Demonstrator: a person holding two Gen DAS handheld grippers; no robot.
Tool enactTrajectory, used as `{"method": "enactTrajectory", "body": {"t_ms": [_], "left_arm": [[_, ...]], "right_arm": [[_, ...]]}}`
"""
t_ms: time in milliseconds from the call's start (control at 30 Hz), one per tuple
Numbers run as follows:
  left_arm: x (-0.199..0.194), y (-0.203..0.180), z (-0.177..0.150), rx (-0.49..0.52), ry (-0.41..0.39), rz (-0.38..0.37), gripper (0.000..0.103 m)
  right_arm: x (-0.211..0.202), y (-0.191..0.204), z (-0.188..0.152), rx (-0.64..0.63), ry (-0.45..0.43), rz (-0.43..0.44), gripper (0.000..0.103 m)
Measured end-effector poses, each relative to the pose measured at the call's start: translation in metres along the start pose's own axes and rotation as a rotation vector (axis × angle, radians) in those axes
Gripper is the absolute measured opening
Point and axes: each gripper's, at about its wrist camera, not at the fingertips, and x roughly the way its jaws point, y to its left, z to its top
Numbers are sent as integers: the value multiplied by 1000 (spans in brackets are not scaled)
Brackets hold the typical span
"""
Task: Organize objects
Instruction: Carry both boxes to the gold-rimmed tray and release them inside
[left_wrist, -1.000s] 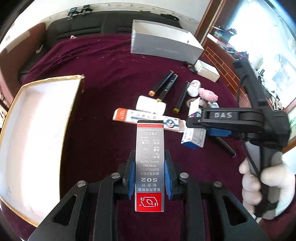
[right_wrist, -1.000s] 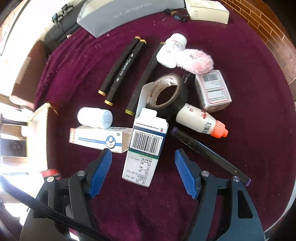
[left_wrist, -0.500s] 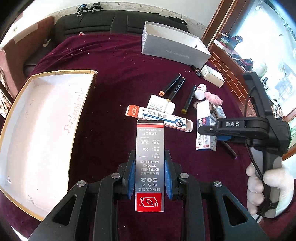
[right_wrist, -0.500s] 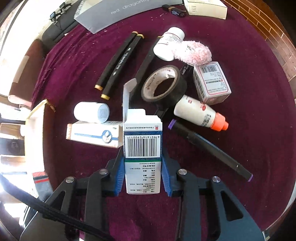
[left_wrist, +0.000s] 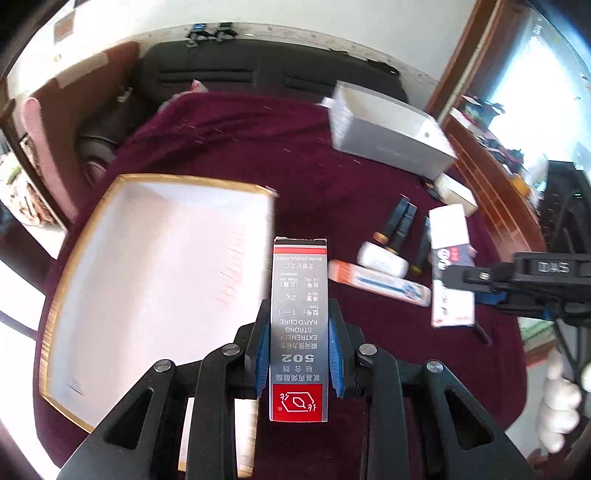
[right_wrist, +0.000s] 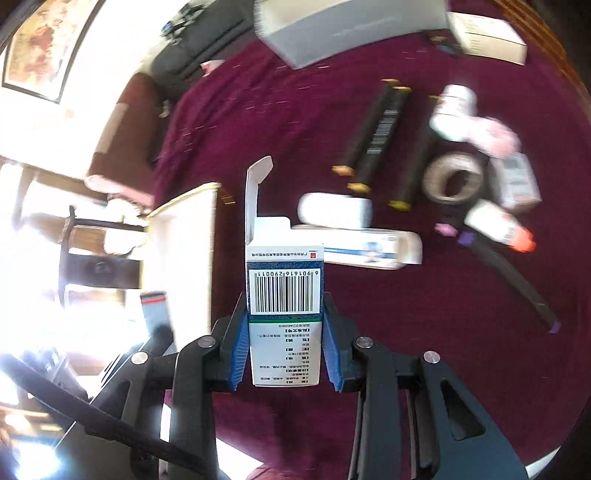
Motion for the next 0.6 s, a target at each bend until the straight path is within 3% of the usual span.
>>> {"method": "enactTrajectory", "body": {"t_ms": [233,367,600], "left_arm": [[22,60,28,-16,7,65,23],[48,89,37,-69,39,47,23],[88,119,44,-76,75,59,23]], "right_arm": [[62,78,26,-44,62,65,33],[111,107,37,-56,94,17,33],[164,112,46,-30,136,-61,33]]}}
